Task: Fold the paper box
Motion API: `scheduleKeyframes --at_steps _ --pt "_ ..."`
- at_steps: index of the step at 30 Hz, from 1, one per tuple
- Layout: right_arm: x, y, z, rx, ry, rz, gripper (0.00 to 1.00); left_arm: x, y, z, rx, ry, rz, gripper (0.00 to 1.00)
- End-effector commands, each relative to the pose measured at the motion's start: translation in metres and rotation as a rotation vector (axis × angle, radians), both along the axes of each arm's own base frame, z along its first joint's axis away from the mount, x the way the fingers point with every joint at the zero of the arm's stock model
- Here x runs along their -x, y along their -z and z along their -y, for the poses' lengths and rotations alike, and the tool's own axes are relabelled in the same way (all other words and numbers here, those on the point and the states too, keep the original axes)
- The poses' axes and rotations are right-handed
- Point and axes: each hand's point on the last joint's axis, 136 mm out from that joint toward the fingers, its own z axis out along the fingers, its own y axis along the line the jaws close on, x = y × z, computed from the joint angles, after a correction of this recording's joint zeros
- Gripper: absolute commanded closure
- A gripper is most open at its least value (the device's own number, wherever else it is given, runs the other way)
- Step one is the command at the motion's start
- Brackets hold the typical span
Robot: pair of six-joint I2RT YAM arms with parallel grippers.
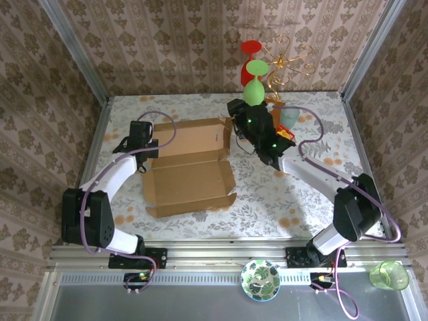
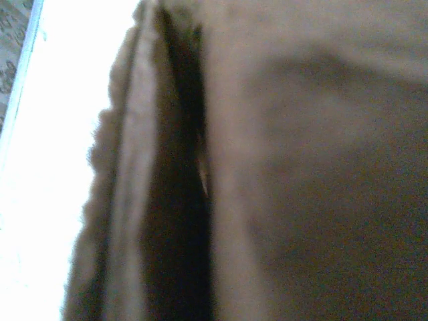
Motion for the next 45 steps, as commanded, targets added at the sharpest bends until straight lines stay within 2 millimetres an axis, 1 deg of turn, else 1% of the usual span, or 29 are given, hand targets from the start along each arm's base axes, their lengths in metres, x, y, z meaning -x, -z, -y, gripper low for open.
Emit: scheduleKeyframes --at_steps 1,4,6,8,11,14,16,21,29,31,35,36,40,43,44,45 --pt "0.007 0.028 0.015 0.188 -0.029 -0.09 0.47 0.003 -0.01 0.005 -0.037 0.1 0.013 1.0" --pt "-0.002 0.029 0.003 0.21 -0.075 -0.105 0.48 0.004 -0.01 0.004 -0.029 0.099 0.017 1.0" --pt "-0.011 0.04 -0.008 0.22 -0.104 -0.133 0.48 0.004 -0.009 0.005 -0.019 0.095 0.018 1.0" --pt "-0.021 0.047 -0.015 0.237 -0.123 -0.146 0.48 0.004 -0.009 0.005 -0.013 0.094 0.017 1.0" --pt "-0.035 0.056 -0.02 0.283 -0.153 -0.172 0.44 0.003 -0.011 0.005 -0.011 0.091 0.023 1.0" --pt "-0.041 0.07 -0.025 0.327 -0.174 -0.21 0.42 0.003 -0.01 0.006 -0.004 0.09 0.022 1.0" --pt "-0.043 0.083 -0.026 0.333 -0.176 -0.237 0.41 0.002 -0.01 0.007 0.002 0.092 0.021 1.0" --pt "-0.044 0.1 -0.035 0.311 -0.206 -0.274 0.41 0.002 -0.008 0.007 0.009 0.089 0.014 1.0" --pt "-0.027 0.102 -0.042 0.29 -0.238 -0.302 0.42 0.001 -0.006 0.009 0.024 0.082 0.005 1.0" --pt "-0.025 0.103 -0.046 0.277 -0.246 -0.306 0.44 0.001 -0.005 0.009 0.027 0.079 0.004 1.0" --pt "-0.023 0.101 -0.052 0.215 -0.242 -0.303 0.53 0.0 -0.004 0.011 0.03 0.072 -0.002 1.0" --pt "-0.024 0.099 -0.053 0.186 -0.236 -0.299 0.58 0.0 -0.003 0.011 0.032 0.072 -0.005 1.0" --pt "-0.028 0.087 -0.055 0.104 -0.207 -0.264 0.73 0.0 -0.003 0.013 0.046 0.065 -0.009 1.0" --pt "-0.031 0.076 -0.056 0.044 -0.187 -0.242 0.88 0.001 -0.002 0.013 0.067 0.054 -0.018 1.0" --pt "-0.032 0.07 -0.057 0.032 -0.185 -0.233 0.91 0.002 -0.002 0.013 0.074 0.05 -0.019 1.0" --pt "-0.033 0.067 -0.056 0.029 -0.182 -0.226 0.92 0.003 -0.002 0.012 0.081 0.044 -0.019 1.0"
